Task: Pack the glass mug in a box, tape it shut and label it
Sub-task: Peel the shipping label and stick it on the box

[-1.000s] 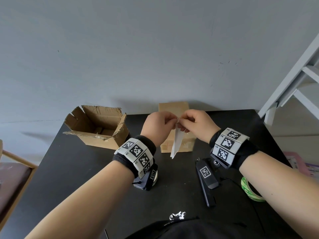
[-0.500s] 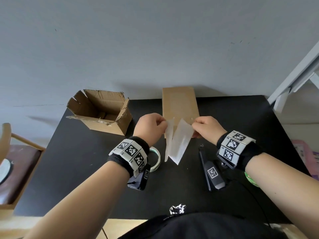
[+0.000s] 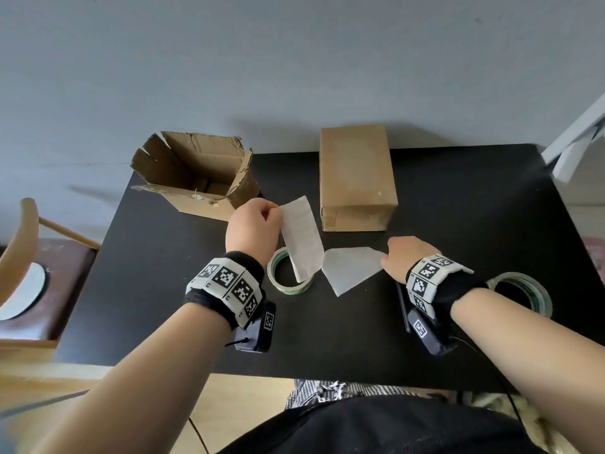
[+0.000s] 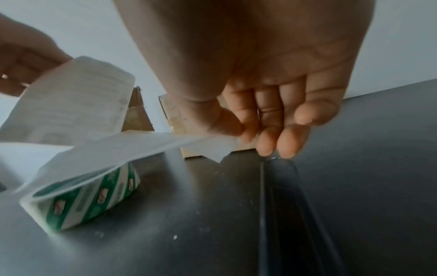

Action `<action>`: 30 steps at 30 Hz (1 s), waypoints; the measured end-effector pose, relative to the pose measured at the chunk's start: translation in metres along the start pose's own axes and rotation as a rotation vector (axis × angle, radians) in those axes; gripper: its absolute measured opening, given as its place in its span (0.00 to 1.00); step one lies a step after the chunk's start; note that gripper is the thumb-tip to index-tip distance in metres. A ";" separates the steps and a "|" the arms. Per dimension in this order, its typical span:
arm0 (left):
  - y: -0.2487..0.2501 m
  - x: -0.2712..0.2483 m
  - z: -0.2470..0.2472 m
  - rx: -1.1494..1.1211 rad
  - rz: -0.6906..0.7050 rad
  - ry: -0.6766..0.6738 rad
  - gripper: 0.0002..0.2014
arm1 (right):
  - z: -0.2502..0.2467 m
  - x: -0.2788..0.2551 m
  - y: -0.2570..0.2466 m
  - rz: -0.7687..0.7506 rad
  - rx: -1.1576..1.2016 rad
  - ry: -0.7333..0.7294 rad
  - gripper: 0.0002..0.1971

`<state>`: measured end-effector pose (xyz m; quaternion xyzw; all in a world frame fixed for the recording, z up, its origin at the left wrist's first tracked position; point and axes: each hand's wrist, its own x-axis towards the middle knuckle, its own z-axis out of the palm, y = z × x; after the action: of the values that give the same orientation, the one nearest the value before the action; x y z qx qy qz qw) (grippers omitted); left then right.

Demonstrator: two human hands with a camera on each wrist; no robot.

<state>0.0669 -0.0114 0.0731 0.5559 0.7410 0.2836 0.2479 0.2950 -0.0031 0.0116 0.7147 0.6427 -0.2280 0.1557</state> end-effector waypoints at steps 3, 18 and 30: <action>-0.001 0.003 -0.004 -0.004 -0.018 0.070 0.10 | 0.004 0.000 -0.009 0.022 -0.146 0.018 0.12; 0.003 0.015 -0.001 -0.226 -0.138 -0.158 0.11 | -0.011 -0.012 -0.047 -0.084 -0.066 0.172 0.15; 0.032 0.032 -0.010 -0.429 -0.021 -0.220 0.12 | -0.045 -0.049 -0.089 -0.316 0.353 0.483 0.10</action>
<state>0.0734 0.0247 0.1007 0.5105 0.6380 0.3695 0.4425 0.2097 -0.0098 0.0819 0.6555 0.7144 -0.1811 -0.1647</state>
